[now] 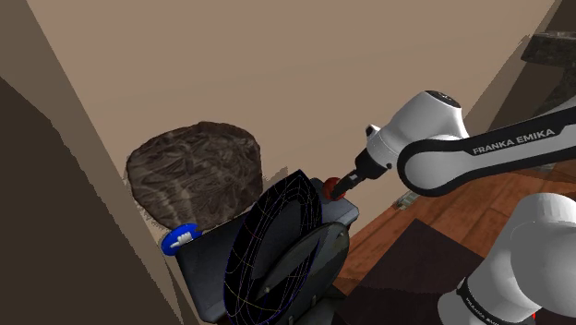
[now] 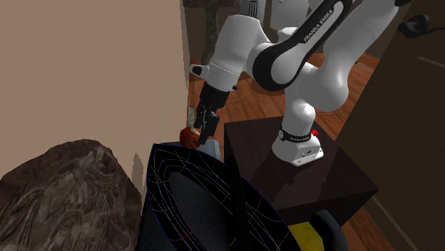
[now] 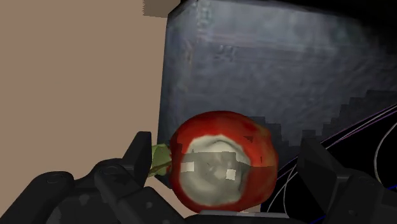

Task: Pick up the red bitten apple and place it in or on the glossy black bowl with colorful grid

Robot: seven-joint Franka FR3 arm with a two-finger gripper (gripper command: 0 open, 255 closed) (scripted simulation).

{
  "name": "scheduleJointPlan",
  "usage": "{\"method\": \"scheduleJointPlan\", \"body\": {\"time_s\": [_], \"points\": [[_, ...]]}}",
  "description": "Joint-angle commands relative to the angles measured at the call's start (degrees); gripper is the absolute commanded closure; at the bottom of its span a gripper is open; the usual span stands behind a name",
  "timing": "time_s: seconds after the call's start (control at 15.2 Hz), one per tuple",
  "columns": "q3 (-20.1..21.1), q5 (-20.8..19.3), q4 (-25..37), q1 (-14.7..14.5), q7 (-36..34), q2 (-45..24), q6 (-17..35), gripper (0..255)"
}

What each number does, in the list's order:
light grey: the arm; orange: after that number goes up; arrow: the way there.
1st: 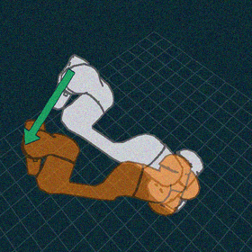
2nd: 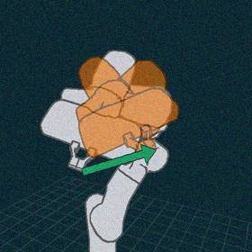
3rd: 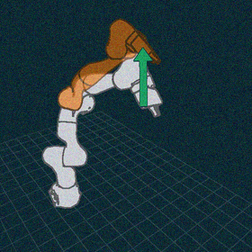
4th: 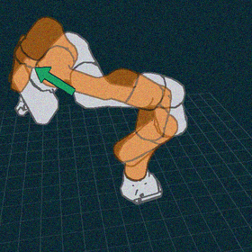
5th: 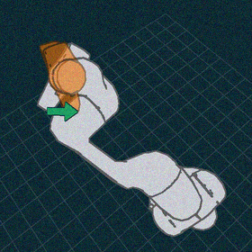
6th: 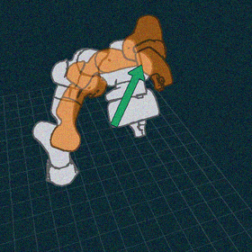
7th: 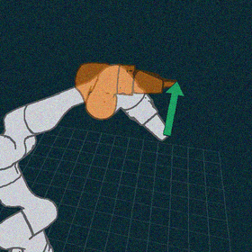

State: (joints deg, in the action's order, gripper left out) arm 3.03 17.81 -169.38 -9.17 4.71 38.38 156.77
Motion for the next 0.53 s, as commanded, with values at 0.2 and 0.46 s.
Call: {"method": "scheduleJointPlan", "body": {"time_s": [0.2, 0.46], "points": [[-0.03, 0.01, 0.03, -0.01, 0.04, -0.1, 0.08, 0], [-0.04, 0.01, 0.02, 0.0, 0.05, -0.07, 0.06, 255]]}}
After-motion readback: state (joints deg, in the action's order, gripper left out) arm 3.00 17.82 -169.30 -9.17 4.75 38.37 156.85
